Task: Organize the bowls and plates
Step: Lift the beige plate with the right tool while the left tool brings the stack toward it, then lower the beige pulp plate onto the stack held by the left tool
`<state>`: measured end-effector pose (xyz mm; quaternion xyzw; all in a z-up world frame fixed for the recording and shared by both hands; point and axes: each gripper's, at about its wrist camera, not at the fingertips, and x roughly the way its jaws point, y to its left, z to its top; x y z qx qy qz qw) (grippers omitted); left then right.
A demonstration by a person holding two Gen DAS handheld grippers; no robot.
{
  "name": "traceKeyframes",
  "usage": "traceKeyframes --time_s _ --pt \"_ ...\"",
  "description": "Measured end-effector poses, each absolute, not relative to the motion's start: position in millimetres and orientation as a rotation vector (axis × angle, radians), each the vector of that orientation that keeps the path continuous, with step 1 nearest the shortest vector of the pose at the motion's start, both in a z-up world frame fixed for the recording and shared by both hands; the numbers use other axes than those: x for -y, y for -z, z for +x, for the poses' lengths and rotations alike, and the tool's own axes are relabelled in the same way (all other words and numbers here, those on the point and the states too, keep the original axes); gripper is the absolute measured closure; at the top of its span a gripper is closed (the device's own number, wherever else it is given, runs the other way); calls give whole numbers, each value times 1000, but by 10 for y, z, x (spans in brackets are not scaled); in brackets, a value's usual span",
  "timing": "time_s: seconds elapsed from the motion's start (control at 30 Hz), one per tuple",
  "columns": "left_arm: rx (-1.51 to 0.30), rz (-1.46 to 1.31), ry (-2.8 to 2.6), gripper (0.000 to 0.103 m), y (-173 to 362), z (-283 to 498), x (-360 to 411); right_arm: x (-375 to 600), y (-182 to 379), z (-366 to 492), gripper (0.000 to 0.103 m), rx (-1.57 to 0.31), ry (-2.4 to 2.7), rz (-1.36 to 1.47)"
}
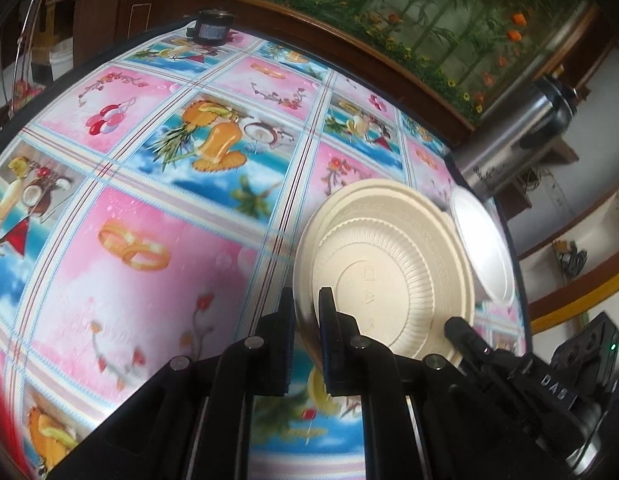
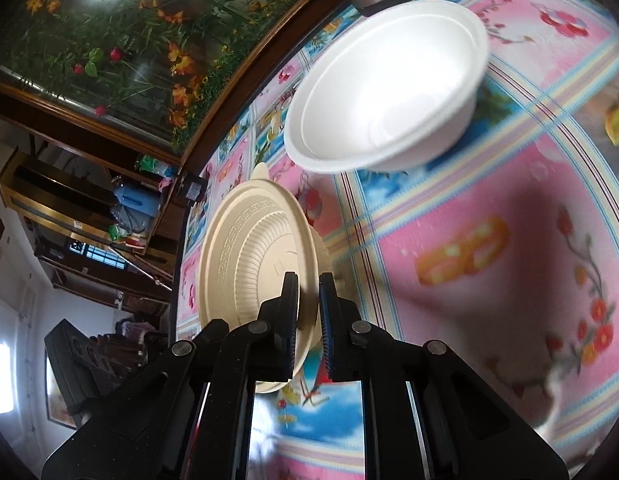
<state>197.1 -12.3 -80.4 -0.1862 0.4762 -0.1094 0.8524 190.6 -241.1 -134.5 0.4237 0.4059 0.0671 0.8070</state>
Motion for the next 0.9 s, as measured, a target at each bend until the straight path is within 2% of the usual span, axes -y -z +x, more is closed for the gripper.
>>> traceKeyframes --time_s 0.53,0.9 --pt "-954 -196 203 92 661 1158 4 2261 1340 1253 93 -874 -202 924" --pt "-897 -181 168 90 544 822 -309 1909 1140 1079 93 -863 -262 865"
